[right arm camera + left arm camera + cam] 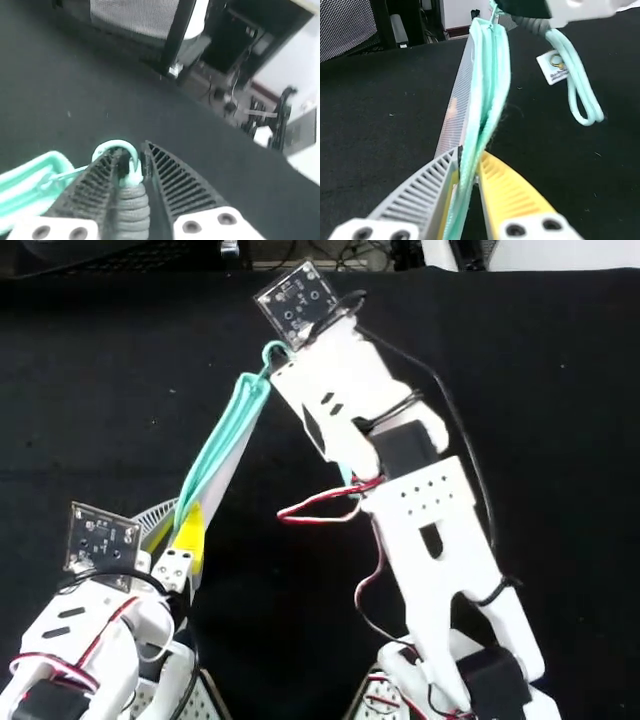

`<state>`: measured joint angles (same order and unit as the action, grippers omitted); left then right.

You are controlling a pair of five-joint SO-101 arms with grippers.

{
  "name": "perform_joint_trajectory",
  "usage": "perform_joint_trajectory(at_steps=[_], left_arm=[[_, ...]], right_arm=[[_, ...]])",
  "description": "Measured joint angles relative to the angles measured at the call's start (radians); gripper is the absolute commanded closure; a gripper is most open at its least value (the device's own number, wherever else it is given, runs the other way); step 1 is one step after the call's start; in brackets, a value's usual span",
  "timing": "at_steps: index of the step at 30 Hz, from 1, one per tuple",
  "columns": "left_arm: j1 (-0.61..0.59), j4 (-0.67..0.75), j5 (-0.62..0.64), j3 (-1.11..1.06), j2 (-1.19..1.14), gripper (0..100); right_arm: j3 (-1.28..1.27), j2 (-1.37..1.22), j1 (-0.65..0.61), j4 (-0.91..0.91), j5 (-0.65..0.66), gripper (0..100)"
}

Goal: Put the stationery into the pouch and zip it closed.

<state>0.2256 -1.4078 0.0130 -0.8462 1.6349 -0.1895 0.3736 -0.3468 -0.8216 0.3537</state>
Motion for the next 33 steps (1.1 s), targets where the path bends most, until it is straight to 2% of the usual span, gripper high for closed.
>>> perform_joint_trajectory(at_steps=[3, 5, 10, 14, 17, 20, 22, 26, 28, 33], left_arm=[[0.0, -0.005, 0.002, 0.0, 0.002, 97], [0.0, -0.005, 0.002, 0.0, 0.002, 97], [-0.002, -0.006, 0.002, 0.0, 0.002, 97], [-0.002, -0.006, 0.002, 0.0, 0.002, 97], [-0.035, -0.015, 0.003, 0.021, 0.002, 97], [-0.143, -0.015, -0.052, 0.066, -0.003, 97], [-0.233, 0.025, -0.118, 0.081, -0.005, 97], [-0.404, 0.164, -0.23, 0.084, -0.029, 97], [-0.425, 0.226, -0.273, 0.071, -0.075, 97], [-0.41, 0.347, -0.285, 0.057, -0.301, 97]], right_arm=[[0.058, 0.032, -0.031, -0.161, -0.002, 73.3], [0.098, 0.078, -0.069, -0.273, -0.002, 68.1], [0.138, 0.227, -0.183, -0.471, 0.0, 67.7], [0.138, 0.342, -0.201, -0.557, 0.0, 70.6], [0.094, 0.419, -0.109, -0.595, 0.0, 85.7], [-0.038, 0.483, 0.021, -0.598, 0.0, 99.2], [-0.15, 0.531, 0.118, -0.598, 0.0, 96.8], [-0.387, 0.657, 0.278, -0.562, 0.0, 98.5], [-0.499, 0.73, 0.336, -0.537, 0.0, 98.4], [-0.724, 0.914, 0.405, -0.523, 0.0, 98.4]])
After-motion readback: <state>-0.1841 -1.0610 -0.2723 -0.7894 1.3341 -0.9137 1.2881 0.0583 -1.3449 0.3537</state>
